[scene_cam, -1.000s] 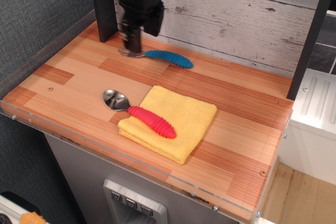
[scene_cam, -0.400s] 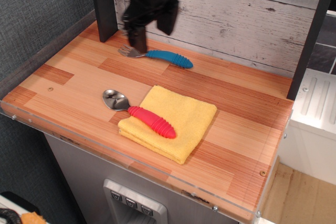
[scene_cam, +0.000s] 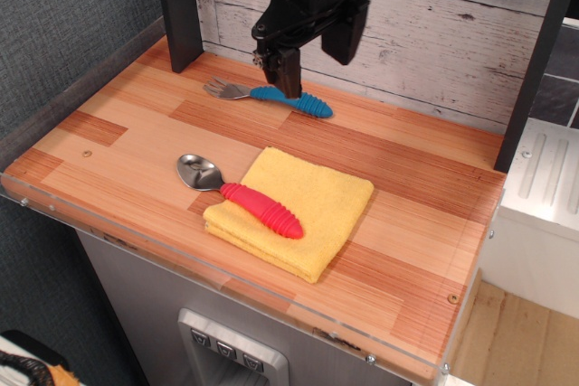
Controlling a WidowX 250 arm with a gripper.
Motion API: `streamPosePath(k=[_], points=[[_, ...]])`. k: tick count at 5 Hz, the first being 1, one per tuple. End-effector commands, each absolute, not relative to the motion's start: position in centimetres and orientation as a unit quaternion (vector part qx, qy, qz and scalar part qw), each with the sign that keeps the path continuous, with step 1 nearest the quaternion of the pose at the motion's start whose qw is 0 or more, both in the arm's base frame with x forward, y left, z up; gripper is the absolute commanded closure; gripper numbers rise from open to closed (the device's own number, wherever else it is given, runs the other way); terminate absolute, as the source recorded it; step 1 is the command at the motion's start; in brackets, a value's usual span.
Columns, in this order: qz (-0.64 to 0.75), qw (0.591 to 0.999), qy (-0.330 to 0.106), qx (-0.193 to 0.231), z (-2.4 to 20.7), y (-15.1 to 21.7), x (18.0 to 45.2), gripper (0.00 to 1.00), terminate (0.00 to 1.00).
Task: Moved blue fork to the top of table
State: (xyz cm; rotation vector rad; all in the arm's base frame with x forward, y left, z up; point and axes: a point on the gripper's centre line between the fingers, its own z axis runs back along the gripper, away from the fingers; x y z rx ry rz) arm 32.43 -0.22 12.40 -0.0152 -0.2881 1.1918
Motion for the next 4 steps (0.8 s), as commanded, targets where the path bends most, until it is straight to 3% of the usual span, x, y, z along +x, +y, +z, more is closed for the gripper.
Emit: streamPosePath(k=[1, 2, 3, 4], points=[[0.508, 0.848, -0.145, -0.034, 16.4, -2.9, 30.3, 0.00, 0.00], [0.474, 0.870, -0.133, -0.038, 17.5, -4.1, 28.3, 0.00, 0.00], [0.474, 0.870, -0.133, -0.038, 17.5, -4.1, 28.3, 0.00, 0.00], [0.474, 0.870, -0.133, -0.038, 17.5, -4.1, 28.3, 0.00, 1.00]])
